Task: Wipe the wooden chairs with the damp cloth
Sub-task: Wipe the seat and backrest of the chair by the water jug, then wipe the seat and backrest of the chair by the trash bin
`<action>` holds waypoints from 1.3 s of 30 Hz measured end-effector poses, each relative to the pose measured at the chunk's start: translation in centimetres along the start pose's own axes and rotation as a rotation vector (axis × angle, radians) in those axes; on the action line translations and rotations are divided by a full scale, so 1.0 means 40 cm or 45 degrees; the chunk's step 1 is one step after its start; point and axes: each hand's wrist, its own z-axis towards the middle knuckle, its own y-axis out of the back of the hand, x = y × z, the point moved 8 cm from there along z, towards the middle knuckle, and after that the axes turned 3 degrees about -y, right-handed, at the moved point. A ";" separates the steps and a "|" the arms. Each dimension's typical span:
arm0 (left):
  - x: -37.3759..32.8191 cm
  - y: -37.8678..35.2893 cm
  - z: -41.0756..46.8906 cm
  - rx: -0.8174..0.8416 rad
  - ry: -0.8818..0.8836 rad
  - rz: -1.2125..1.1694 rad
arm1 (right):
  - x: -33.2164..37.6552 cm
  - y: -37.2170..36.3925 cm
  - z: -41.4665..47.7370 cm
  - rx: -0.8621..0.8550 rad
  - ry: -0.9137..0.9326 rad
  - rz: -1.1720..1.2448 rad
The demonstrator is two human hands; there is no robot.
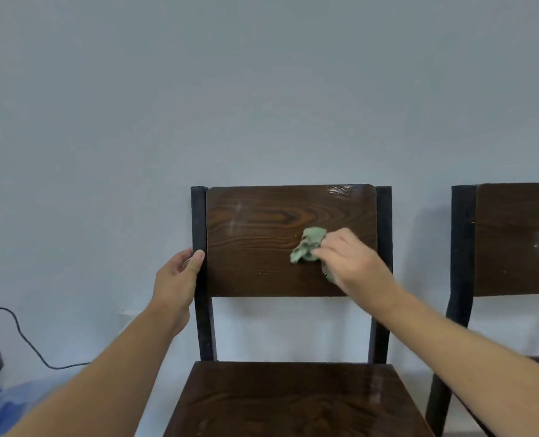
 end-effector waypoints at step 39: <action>0.146 -0.868 -0.716 0.685 0.198 0.693 | -0.459 0.299 -0.997 1.278 -1.516 0.197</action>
